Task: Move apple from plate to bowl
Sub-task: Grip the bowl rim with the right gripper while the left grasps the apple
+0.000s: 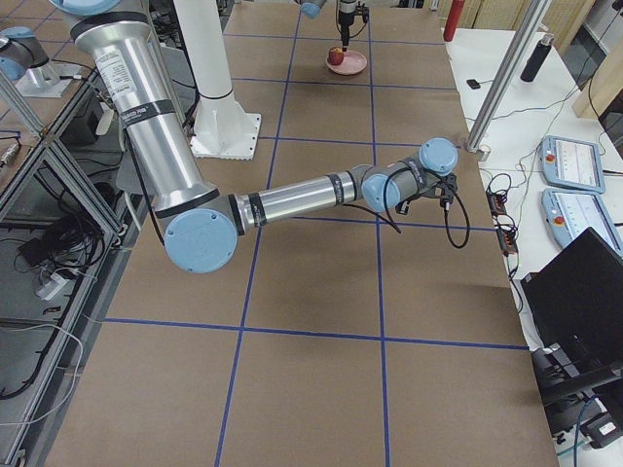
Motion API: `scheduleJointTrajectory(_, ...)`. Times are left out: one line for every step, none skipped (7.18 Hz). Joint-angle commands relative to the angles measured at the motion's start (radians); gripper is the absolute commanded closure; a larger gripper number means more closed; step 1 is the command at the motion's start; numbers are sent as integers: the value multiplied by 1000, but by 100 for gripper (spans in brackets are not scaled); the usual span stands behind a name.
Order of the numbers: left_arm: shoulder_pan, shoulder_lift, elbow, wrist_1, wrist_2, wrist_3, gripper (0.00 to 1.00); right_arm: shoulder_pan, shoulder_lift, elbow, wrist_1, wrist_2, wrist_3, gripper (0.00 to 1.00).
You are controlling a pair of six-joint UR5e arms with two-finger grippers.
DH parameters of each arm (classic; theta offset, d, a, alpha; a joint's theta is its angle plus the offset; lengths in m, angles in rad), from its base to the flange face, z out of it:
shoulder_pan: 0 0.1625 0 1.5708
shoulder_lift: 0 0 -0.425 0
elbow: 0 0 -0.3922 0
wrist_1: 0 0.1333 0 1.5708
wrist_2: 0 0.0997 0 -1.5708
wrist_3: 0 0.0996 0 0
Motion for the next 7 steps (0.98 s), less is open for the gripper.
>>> scheduleJointTrajectory(17,-7,63,-76,-1,-11,2,-11,6,-3,1,-2,0,100)
scheduleJointTrajectory(29,-7,64,-77,1,-10,2,-13,6,-1,1,-2,0,100)
scheduleJointTrajectory(43,-7,66,-75,1,-10,2,-14,6,-3,1,-4,0,100)
scheduleJointTrajectory(59,-7,73,-75,1,-10,2,-14,6,-6,1,-4,-1,100)
scheduleJointTrajectory(71,-7,77,-75,5,-8,2,-14,6,-6,1,-5,-1,100)
scheduleJointTrajectory(79,-4,77,-75,4,-8,2,-14,6,-6,1,-5,-1,100)
scheduleJointTrajectory(86,2,77,-75,4,-10,2,-16,6,-6,1,-7,-1,100)
